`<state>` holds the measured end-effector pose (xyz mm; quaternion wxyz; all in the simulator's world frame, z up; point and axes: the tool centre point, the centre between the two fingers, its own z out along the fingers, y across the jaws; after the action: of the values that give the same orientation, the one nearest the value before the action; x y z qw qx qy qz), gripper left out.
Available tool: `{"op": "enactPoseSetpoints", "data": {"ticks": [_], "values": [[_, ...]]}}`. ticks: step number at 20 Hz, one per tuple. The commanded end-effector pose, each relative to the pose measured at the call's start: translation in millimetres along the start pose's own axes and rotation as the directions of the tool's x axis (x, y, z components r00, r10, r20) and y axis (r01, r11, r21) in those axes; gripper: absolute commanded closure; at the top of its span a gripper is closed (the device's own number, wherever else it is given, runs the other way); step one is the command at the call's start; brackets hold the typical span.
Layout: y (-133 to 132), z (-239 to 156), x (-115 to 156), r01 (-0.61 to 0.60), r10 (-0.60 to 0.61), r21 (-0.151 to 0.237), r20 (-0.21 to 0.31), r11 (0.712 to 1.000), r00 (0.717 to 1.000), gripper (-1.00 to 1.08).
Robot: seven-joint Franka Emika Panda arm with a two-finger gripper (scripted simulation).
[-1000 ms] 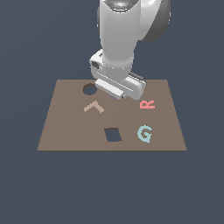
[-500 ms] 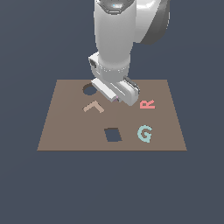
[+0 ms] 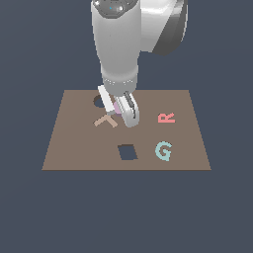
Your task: Insert a designated object into the corresponding slot on a board.
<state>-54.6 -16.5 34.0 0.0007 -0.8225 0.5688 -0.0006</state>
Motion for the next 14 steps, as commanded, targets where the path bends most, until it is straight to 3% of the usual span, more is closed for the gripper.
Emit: {"op": "enactPoseSetpoints", "data": {"ticks": [1, 4, 7, 10, 14], "values": [[0.8, -0.9, 8.0, -0.122, 0.122, 0.001, 0.0, 0.993, 0.993, 1.08], [3.5, -1.6, 17.2, -0.266, 0.266, 0.001, 0.0, 0.964, 0.964, 1.08], [7.6, -2.3, 26.0, -0.405, 0.405, 0.001, 0.0, 0.914, 0.914, 1.08], [13.0, -3.0, 34.0, -0.535, 0.535, 0.001, 0.0, 0.845, 0.845, 1.08], [22.0, -4.0, 43.3, -0.689, 0.689, 0.001, 0.0, 0.725, 0.725, 1.08]]}}
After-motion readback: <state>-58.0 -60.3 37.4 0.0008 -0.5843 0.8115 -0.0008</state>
